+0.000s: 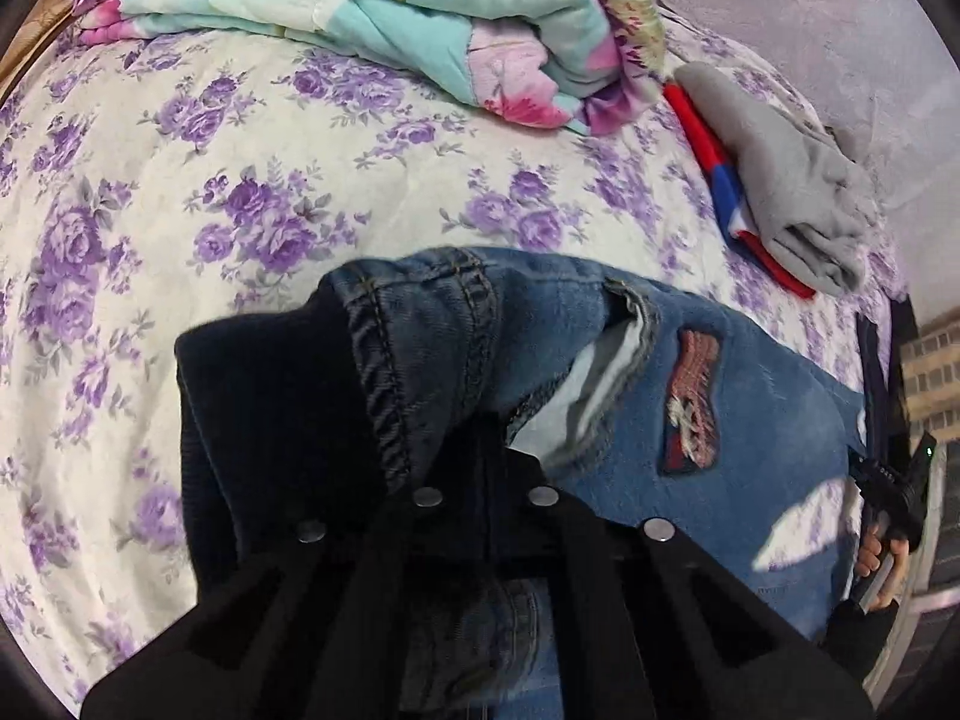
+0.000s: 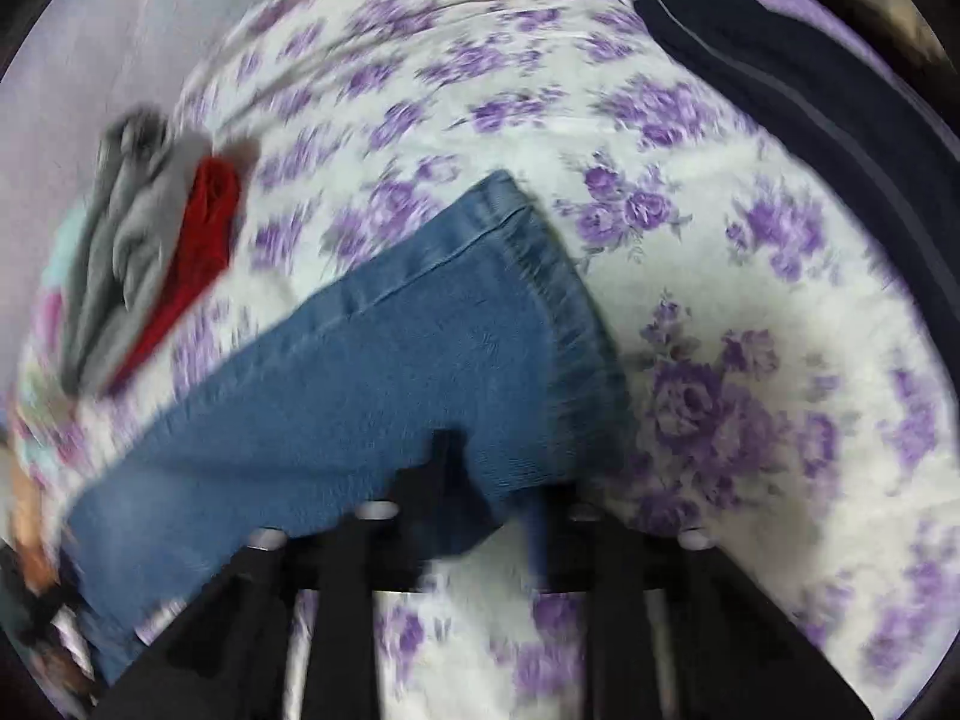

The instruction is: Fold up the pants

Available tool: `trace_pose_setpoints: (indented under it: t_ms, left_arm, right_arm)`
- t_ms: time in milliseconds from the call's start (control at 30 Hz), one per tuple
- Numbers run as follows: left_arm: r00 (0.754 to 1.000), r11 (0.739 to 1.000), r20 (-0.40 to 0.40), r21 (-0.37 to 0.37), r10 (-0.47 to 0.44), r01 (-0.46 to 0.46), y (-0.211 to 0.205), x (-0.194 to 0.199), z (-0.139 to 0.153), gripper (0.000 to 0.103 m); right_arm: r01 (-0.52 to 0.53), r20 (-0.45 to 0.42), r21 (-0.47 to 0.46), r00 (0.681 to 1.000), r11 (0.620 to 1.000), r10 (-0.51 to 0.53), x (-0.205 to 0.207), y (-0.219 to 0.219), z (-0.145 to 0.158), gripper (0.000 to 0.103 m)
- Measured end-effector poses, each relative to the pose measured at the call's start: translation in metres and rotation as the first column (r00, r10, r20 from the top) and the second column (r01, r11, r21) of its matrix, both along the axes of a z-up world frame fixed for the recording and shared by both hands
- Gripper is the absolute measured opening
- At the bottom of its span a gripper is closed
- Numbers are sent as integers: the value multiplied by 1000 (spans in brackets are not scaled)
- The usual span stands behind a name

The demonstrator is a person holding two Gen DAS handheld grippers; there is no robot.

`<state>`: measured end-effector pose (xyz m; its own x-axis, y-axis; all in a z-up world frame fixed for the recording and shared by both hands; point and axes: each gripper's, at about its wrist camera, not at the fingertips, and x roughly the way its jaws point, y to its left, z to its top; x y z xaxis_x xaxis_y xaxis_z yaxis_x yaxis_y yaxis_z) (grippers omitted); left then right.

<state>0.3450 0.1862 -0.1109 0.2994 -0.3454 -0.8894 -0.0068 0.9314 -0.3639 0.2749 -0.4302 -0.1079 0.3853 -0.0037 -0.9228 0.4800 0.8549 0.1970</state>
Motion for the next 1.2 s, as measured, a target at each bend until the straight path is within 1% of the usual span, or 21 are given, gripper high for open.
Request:
trace_pose_setpoints:
  t_ms: [33, 100, 133, 167, 233, 267, 300, 400, 467, 533, 600, 667, 700, 733, 767, 800, 867, 933, 967, 1100, 1200]
  left_arm:
    - [1000, 1000, -1, -3, -11, 11, 2, -4, 6, 3]
    - [999, 999, 44, 22, -26, 26, 9, -15, 29, 21]
    - [995, 999, 86, 14, -52, 51, 13, -22, 44, 38]
    - [991, 998, 124, 46, -57, 51, 17, -26, 56, 71]
    - [969, 985, 245, 171, -31, -11, 25, -31, 81, 95]
    - [952, 972, 300, 235, -51, -22, 27, -31, 90, 95]
    - [944, 967, 318, 255, -93, 9, 29, -26, 95, 95]
    - [923, 965, 302, 184, -238, 189, 32, -5, 88, 95]
    - [892, 936, 281, 112, -353, 335, 30, 8, 72, 95]
    - [872, 913, 270, 111, -408, 393, 27, 14, 55, 95]
    - [873, 904, 234, 109, -428, 414, 26, 24, 34, 95]
    - [893, 916, 206, 65, -400, 396, 33, 35, 14, 92]
    - [901, 925, 213, 37, -378, 379, 37, 37, 8, 79]
    - [904, 926, 223, -13, -364, 376, 41, 39, 4, 43]
    - [903, 915, 222, -84, -369, 394, 42, 40, 0, 36]
    - [898, 917, 237, -62, -370, 394, 39, 38, 2, 36]
    - [870, 910, 291, 5, -398, 415, 33, 27, 10, 34]
    - [863, 908, 314, -10, -395, 419, 35, 22, 15, 34]
    - [864, 908, 321, -26, -388, 418, 37, 21, 16, 34]
    - [863, 908, 329, -36, -383, 416, 39, 19, 16, 34]
    - [863, 908, 333, -44, -380, 417, 40, 20, 18, 34]
  right_arm:
    - [-4, -5, -47, 1000, 999, 3, -8, 7, 9, 61]
    - [-45, 32, -119, 998, 992, 49, -33, 26, 30, 61]
    - [-72, 57, -119, 995, 990, 79, -45, 32, 34, 61]
    - [-104, 85, -109, 990, 989, 114, -60, 42, 40, 61]
    - [-154, 127, -78, 978, 985, 163, -91, 58, 46, 61]
    - [-170, 140, -69, 974, 983, 178, -105, 65, 47, 61]
    - [-180, 147, -69, 971, 981, 189, -115, 72, 48, 61]
    - [-196, 137, -94, 969, 976, 208, -138, 88, 53, 61]
    - [-205, 123, -139, 967, 969, 222, -142, 98, 62, 61]
    - [-226, 120, -187, 961, 956, 250, -142, 112, 74, 61]
    - [-267, 120, -223, 947, 938, 298, -128, 130, 84, 61]
    - [-328, 122, -237, 924, 914, 363, -113, 151, 89, 62]
    - [-371, 124, -241, 905, 897, 408, -100, 164, 90, 62]
    - [-438, 130, -243, 870, 866, 476, -81, 184, 90, 62]
    - [-499, 132, -238, 833, 833, 537, -62, 201, 90, 62]
    - [-560, 136, -230, 791, 796, 596, -44, 220, 89, 62]
    - [-700, 145, -217, 666, 680, 732, 3, 267, 89, 62]
    - [-806, 131, -233, 528, 544, 839, 45, 313, 87, 62]
    - [-834, 112, -249, 480, 493, 870, 65, 331, 83, 62]
    - [-884, 27, -230, 411, 406, 911, 122, 370, 62, 62]
    - [-923, -2, -192, 339, 333, 941, 142, 382, 45, 62]
